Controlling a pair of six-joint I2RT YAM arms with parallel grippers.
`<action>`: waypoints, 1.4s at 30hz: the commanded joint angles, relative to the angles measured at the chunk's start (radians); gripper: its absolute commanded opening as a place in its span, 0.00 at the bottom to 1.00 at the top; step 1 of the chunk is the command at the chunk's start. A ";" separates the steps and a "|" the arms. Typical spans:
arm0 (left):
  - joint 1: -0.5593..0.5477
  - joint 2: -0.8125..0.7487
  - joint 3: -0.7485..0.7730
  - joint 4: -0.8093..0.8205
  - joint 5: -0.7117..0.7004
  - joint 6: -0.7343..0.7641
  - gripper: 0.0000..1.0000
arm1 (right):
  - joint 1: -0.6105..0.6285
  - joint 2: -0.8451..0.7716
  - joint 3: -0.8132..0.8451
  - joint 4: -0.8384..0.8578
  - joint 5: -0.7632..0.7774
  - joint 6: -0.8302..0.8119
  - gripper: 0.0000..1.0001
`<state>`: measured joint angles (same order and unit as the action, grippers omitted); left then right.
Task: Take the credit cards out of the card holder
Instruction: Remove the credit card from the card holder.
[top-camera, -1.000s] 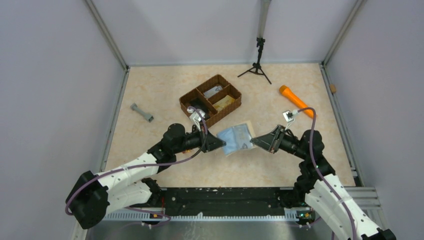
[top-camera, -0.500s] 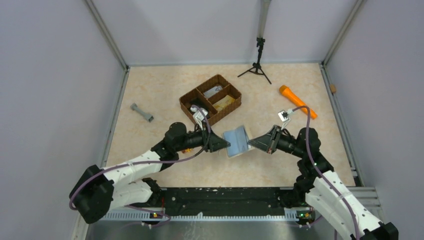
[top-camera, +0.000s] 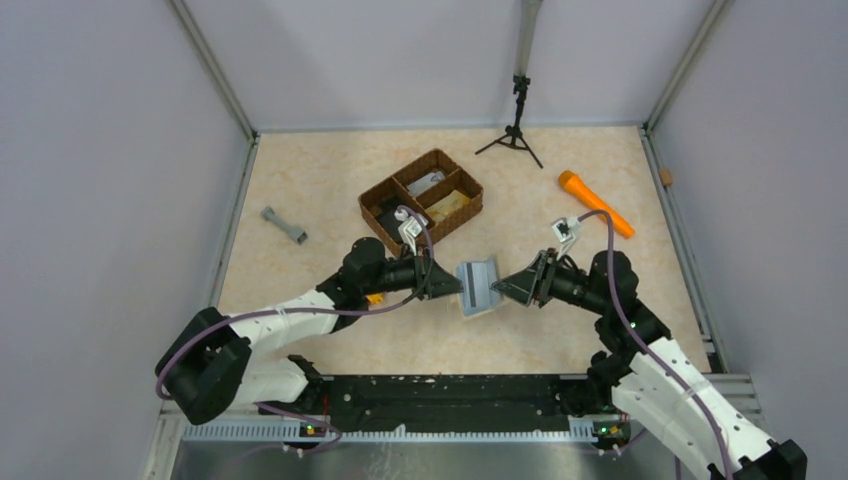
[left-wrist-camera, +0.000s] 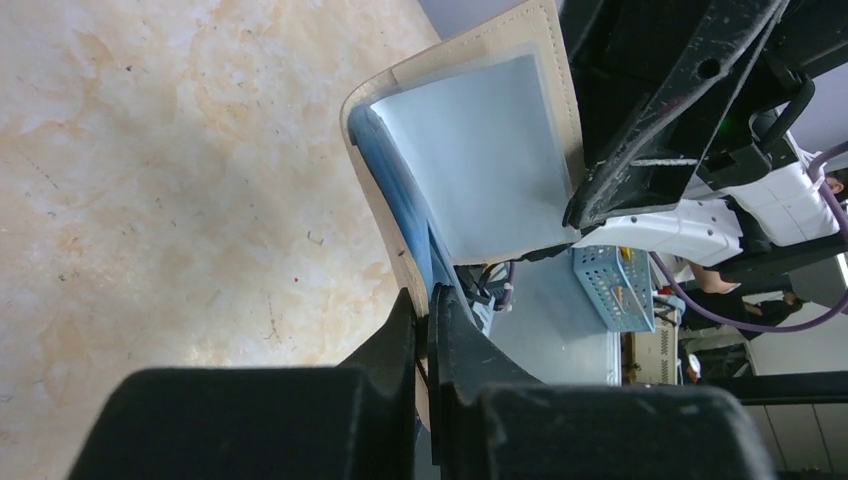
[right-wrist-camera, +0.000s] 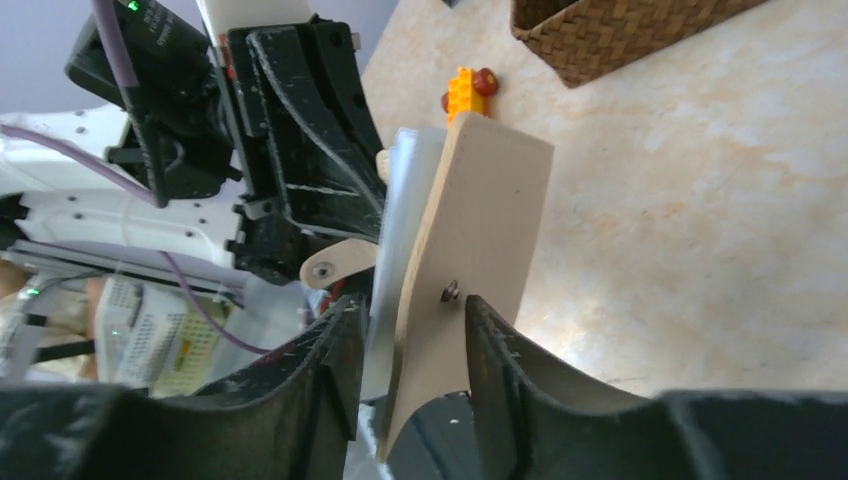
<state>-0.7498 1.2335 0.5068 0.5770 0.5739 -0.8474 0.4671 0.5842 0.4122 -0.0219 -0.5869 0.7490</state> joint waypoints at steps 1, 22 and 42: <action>-0.002 -0.009 0.044 0.070 0.030 -0.003 0.00 | 0.010 -0.008 0.050 -0.058 0.045 -0.068 0.50; 0.001 -0.135 0.000 -0.002 0.006 0.029 0.00 | 0.010 -0.084 0.073 -0.191 0.252 -0.066 0.15; 0.013 -0.123 -0.020 0.066 0.023 -0.008 0.53 | 0.010 -0.077 0.004 0.078 0.050 0.110 0.00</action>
<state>-0.7444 1.1042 0.4839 0.5617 0.5835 -0.8410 0.4694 0.5068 0.4057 -0.0383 -0.5030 0.8211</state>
